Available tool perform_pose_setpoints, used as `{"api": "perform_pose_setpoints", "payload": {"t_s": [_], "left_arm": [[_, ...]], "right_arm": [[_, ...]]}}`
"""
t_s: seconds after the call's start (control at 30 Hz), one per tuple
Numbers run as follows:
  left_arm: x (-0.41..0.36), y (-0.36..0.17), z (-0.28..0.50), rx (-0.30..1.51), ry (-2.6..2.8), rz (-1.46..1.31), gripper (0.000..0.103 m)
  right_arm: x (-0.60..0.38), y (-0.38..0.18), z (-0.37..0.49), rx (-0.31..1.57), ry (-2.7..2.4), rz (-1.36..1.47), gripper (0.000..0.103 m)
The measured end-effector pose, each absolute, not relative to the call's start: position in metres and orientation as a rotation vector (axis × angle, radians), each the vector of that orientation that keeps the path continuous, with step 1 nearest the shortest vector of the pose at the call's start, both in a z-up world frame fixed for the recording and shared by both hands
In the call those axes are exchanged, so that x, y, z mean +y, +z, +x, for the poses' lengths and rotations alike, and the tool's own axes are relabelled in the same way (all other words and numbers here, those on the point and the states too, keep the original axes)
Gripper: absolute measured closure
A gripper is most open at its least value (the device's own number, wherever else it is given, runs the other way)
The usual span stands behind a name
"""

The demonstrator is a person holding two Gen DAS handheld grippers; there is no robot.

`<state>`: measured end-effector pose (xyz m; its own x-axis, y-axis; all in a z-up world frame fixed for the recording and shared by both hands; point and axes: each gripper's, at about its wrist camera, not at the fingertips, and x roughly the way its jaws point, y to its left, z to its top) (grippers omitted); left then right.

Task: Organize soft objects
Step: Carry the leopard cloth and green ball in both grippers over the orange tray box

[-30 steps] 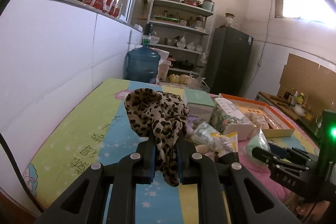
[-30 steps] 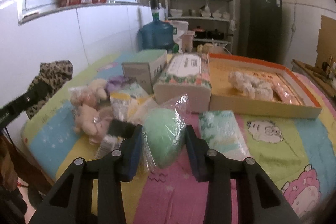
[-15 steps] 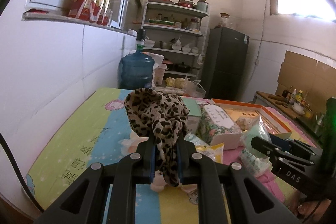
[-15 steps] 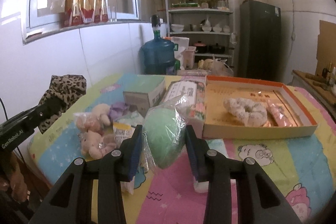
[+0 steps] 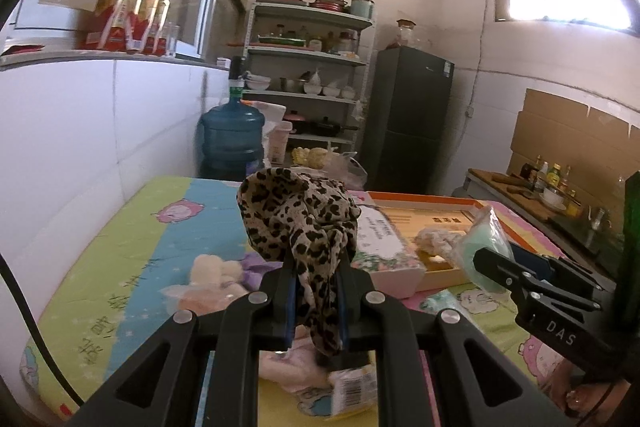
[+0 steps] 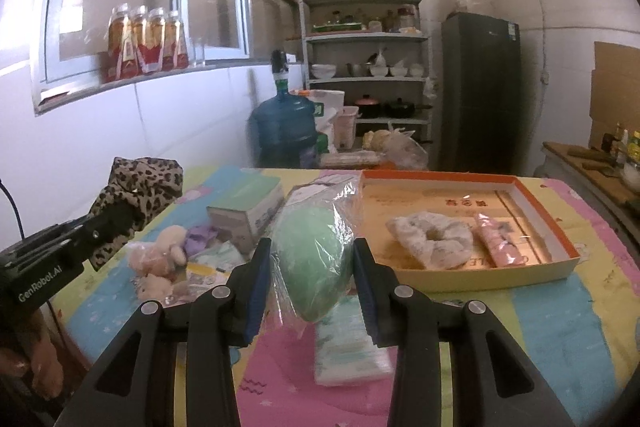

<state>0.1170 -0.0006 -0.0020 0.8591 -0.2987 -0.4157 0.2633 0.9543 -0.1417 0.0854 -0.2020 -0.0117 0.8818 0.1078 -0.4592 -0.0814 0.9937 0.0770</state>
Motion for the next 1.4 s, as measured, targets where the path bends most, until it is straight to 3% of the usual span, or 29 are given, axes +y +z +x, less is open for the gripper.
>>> {"api": "perform_pose_setpoints", "payload": {"t_s": [1.4], "left_arm": [[-0.179, -0.009, 0.199, 0.556, -0.506, -0.018, 0.087]], "right_arm": [[-0.375, -0.01, 0.104, 0.428, -0.144, 0.178, 0.062]]}}
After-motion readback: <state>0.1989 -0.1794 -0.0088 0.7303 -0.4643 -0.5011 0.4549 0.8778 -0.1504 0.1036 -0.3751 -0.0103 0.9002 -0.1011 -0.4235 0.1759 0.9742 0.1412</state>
